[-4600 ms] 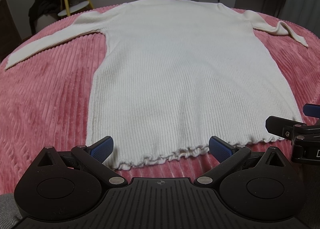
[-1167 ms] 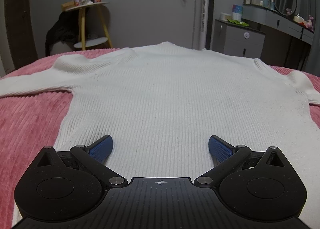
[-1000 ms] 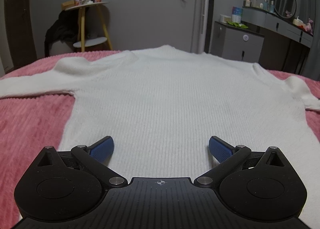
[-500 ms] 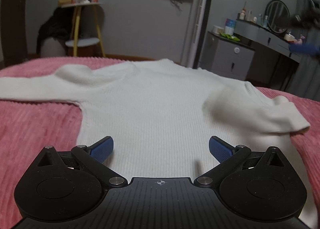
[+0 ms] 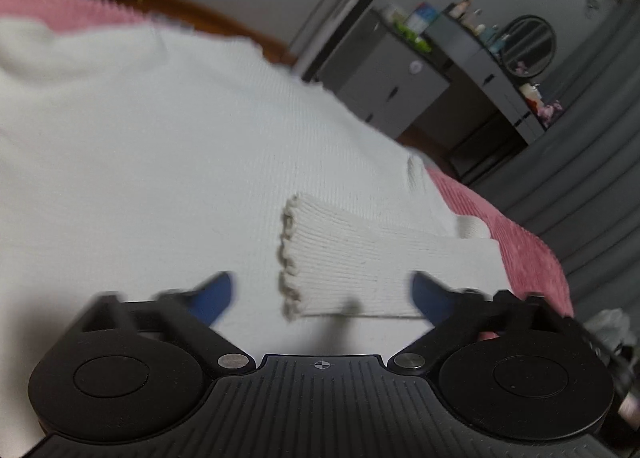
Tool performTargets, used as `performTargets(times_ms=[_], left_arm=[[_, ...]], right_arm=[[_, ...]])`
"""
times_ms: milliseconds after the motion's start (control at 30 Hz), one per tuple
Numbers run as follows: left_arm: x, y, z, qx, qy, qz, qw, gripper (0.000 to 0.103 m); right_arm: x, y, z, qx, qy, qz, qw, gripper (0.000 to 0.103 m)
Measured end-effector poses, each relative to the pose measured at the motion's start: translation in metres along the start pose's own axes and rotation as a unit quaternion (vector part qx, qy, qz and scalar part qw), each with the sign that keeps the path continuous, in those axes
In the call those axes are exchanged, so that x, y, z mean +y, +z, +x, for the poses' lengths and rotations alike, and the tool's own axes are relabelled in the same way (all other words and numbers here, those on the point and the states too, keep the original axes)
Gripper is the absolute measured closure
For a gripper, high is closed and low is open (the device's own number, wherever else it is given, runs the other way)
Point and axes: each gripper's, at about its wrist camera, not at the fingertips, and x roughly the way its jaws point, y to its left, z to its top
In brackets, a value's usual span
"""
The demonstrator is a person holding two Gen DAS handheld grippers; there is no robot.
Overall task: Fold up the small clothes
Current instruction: 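Carry the held sleeve across the sweater body and open the right tool, then close the left tool on the cuff of the other sleeve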
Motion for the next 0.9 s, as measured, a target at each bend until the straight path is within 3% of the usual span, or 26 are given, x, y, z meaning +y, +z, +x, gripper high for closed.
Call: performTargets(times_ms=[133,233,333,367,467,633,767,900], left_arm=[[-0.002,0.009,0.02,0.02,-0.001,-0.01,0.9998,0.035],[-0.002,0.014,0.028,0.029,-0.017,-0.03,0.999,0.05],[-0.003,0.016,0.032,0.028,-0.008,-0.03,0.9991,0.09],[-0.005,0.017,0.03,0.026,-0.005,-0.024,0.9994,0.095],[-0.011,0.021,0.014,0.01,-0.011,0.005,0.9999,0.095],[-0.024,0.045,-0.026,-0.051,0.021,0.092,0.9942,0.095],[-0.007,0.065,-0.046,-0.088,0.086,0.121,0.9851,0.095],[0.026,0.068,-0.059,-0.093,0.141,0.119,0.9785,0.095]], right_arm=[[-0.016,0.003,0.014,0.003,0.009,0.032,0.999,0.063],[-0.018,0.005,0.018,0.008,0.015,0.043,0.999,0.063],[-0.014,0.01,0.021,0.002,0.02,0.042,0.999,0.063],[-0.013,0.01,0.02,-0.001,0.021,0.041,0.999,0.063],[-0.013,0.012,0.018,-0.013,0.023,0.043,0.999,0.063],[-0.016,0.015,0.017,-0.019,0.027,0.06,0.998,0.063],[-0.014,0.014,0.019,-0.018,0.027,0.063,0.998,0.063],[-0.015,0.014,0.027,-0.013,0.034,0.079,0.996,0.063]])
